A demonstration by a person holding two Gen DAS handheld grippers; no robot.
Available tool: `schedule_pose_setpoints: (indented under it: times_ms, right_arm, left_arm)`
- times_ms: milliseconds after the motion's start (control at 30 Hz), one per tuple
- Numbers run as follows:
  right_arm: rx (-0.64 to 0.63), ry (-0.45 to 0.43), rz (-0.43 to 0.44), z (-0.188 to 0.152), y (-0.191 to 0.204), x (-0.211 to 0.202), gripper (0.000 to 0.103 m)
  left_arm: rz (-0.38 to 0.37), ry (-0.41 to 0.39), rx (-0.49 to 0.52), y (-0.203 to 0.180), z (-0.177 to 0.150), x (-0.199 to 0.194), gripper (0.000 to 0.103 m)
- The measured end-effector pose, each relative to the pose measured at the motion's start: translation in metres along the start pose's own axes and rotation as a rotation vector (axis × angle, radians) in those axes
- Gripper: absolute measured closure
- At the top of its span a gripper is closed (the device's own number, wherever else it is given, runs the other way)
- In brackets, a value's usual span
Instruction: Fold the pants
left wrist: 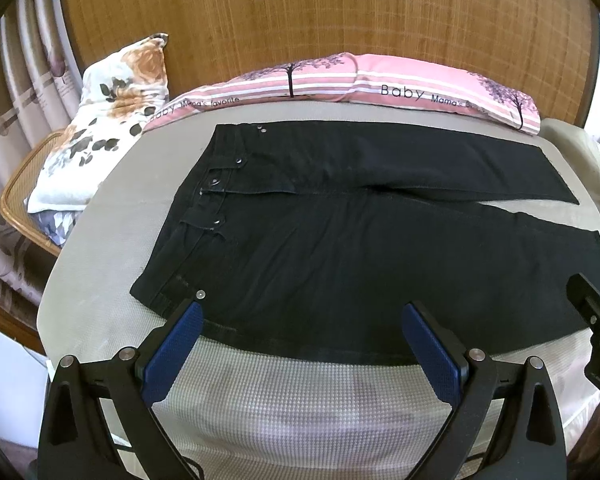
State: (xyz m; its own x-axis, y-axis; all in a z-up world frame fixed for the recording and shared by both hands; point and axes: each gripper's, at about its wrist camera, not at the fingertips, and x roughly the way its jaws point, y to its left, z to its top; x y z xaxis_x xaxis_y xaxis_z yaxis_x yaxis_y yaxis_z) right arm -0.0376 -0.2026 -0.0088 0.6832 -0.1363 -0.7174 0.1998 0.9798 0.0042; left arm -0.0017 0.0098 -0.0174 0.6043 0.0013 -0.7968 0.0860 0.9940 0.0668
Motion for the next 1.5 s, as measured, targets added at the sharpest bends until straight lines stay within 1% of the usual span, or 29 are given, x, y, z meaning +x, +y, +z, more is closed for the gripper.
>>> schedule_pose_setpoints:
  times_ms: [567, 800, 1500]
  right_arm:
    - [0.001, -0.001, 0.001, -0.002, 0.0, 0.0, 0.0]
    - [0.002, 0.001, 0.0, -0.001, 0.0, 0.0, 0.0]
    - [0.005, 0.008, 0.001, -0.003, 0.001, 0.001, 0.0]
  left_arm:
    - [0.0, 0.004, -0.001, 0.002, -0.002, 0.002, 0.004]
    - [0.0, 0.009, -0.002, 0.005, -0.01, 0.003, 0.004]
    - [0.002, 0.026, 0.0, 0.002, -0.007, 0.005, 0.004]
